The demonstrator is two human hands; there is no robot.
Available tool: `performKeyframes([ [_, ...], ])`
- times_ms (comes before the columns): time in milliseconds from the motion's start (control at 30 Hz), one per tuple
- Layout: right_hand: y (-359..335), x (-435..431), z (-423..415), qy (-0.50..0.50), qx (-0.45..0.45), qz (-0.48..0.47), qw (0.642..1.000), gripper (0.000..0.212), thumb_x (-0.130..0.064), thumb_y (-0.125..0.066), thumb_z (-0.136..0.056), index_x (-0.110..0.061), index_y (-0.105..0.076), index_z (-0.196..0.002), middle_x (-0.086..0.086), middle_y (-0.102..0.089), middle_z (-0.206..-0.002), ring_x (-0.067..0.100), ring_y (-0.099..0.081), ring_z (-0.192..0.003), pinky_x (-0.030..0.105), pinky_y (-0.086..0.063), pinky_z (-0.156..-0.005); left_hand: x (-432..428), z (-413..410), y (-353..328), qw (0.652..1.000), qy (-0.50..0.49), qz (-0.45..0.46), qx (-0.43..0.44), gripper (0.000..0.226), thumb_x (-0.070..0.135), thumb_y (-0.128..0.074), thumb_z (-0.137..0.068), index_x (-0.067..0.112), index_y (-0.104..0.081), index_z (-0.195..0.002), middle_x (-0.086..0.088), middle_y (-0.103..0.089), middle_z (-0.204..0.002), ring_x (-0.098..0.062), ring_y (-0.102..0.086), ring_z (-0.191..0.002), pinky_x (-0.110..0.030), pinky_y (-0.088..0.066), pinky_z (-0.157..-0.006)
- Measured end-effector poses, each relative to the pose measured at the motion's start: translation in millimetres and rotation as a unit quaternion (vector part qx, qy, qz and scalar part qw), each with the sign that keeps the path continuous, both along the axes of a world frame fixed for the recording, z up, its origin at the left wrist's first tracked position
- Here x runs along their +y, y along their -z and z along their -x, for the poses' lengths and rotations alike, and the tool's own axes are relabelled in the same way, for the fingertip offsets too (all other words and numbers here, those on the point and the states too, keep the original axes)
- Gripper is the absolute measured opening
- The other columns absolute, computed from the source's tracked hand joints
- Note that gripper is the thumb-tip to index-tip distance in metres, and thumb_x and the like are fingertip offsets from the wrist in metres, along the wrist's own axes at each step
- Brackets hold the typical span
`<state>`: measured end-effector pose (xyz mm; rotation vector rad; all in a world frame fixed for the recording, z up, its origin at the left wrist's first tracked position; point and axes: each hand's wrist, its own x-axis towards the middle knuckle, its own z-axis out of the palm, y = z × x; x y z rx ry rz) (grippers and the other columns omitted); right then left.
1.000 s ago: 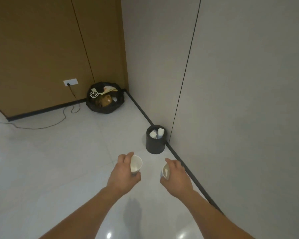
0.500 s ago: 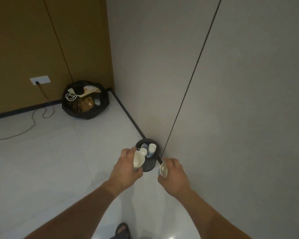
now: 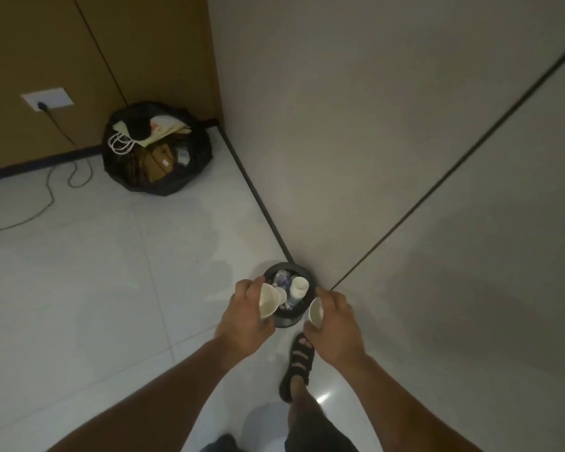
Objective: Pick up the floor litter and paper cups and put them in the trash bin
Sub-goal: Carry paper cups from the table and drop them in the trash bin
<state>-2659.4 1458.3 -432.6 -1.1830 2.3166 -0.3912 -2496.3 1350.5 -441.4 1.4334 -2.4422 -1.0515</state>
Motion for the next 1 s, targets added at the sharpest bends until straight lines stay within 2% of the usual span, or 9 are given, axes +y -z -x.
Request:
performKeyframes([
  [167, 72, -84, 72, -0.013, -0.035, -0.005, 0.999, 0.075, -0.031, -0.075, -0.082, -0.023, -0.034, -0.145, 0.003, -0.04, -0.144, 0.021, -0.044, -0.128, 0.026, -0.045, -0.095, -58, 62, 78, 0.999, -0.023, -0.023, -0.02, 0.079, 0.032, -0.069, -0.081, 0.026, -0.023, -0.146, -0.002, -0.037, -0.133, -0.013, -0.046, -0.106, -0.02, -0.041, -0.083],
  [233, 113, -112, 98, -0.01, -0.044, -0.021, 0.999, 0.075, -0.032, -0.073, -0.083, -0.023, -0.032, -0.146, 0.003, -0.039, -0.144, 0.022, -0.045, -0.127, 0.028, -0.046, -0.093, -71, 79, 120, 0.998, -0.035, -0.044, -0.023, 0.078, 0.035, -0.069, -0.081, 0.031, -0.022, -0.143, 0.0, -0.037, -0.131, -0.007, -0.038, -0.1, -0.019, -0.037, -0.079],
  [433, 259, -172, 136, -0.01, -0.036, -0.034, 0.999, 0.07, -0.032, -0.069, -0.085, -0.02, -0.035, -0.145, 0.007, -0.042, -0.142, 0.024, -0.046, -0.125, 0.028, -0.045, -0.087, -87, 109, 264, 0.994, -0.042, -0.098, -0.018, 0.074, 0.038, -0.072, -0.08, 0.035, -0.026, -0.138, 0.001, -0.038, -0.131, -0.01, -0.044, -0.108, -0.019, -0.04, -0.079],
  [500, 307, -184, 141, -0.02, -0.025, -0.049, 0.998, 0.07, -0.032, -0.07, -0.085, -0.02, -0.035, -0.145, 0.007, -0.044, -0.142, 0.024, -0.045, -0.127, 0.026, -0.042, -0.087, -90, 121, 307, 0.992, -0.053, -0.112, -0.002, 0.075, 0.039, -0.072, -0.079, 0.037, -0.023, -0.136, 0.005, -0.033, -0.131, -0.008, -0.038, -0.108, -0.022, -0.04, -0.079],
  [667, 400, -195, 148, -0.055, 0.012, -0.08, 0.995, 0.076, -0.036, -0.073, -0.08, -0.021, -0.035, -0.144, 0.008, -0.045, -0.14, 0.027, -0.046, -0.124, 0.029, -0.042, -0.084, -92, 139, 394, 0.988, -0.075, -0.137, -0.013, 0.081, 0.037, -0.072, -0.08, 0.033, -0.021, -0.143, 0.005, -0.029, -0.135, -0.02, -0.042, -0.119, -0.035, -0.049, -0.09],
  [767, 436, -191, 148, -0.066, 0.02, -0.094, 0.993, 0.077, -0.036, -0.075, -0.08, -0.023, -0.035, -0.144, 0.007, -0.044, -0.14, 0.027, -0.046, -0.125, 0.026, -0.04, -0.082, -87, 139, 426, 0.99, -0.044, -0.124, -0.043, 0.078, 0.036, -0.071, -0.08, 0.029, -0.027, -0.144, 0.003, -0.031, -0.135, -0.02, -0.04, -0.12, -0.03, -0.04, -0.094],
  [833, 452, -185, 145, -0.065, -0.005, -0.095, 0.993, 0.078, -0.033, -0.075, -0.08, -0.023, -0.033, -0.146, 0.007, -0.04, -0.143, 0.027, -0.045, -0.126, 0.027, -0.04, -0.083, -84, 137, 435, 0.994, -0.033, -0.089, -0.055, 0.076, 0.033, -0.072, -0.079, 0.027, -0.031, -0.143, 0.0, -0.036, -0.133, -0.022, -0.041, -0.119, -0.033, -0.039, -0.097],
  [933, 465, -177, 140, -0.069, -0.01, -0.086, 0.994, 0.081, -0.036, -0.074, -0.08, -0.022, -0.031, -0.147, 0.008, -0.039, -0.145, 0.03, -0.044, -0.128, 0.038, -0.048, -0.092, -91, 136, 443, 0.997, -0.017, 0.01, -0.077, 0.078, 0.027, -0.076, -0.073, 0.025, -0.036, -0.139, -0.005, -0.039, -0.129, -0.028, -0.04, -0.118, -0.043, -0.039, -0.1],
  [1000, 471, -172, 135, -0.101, 0.023, -0.083, 0.991, 0.088, -0.044, -0.073, -0.079, -0.021, -0.027, -0.15, 0.011, -0.033, -0.152, 0.033, -0.036, -0.137, 0.048, -0.043, -0.103, -100, 136, 450, 0.994, -0.011, 0.039, -0.1, 0.08, 0.029, -0.075, -0.071, 0.026, -0.035, -0.14, -0.007, -0.037, -0.133, -0.03, -0.034, -0.124, -0.045, -0.033, -0.105],
])
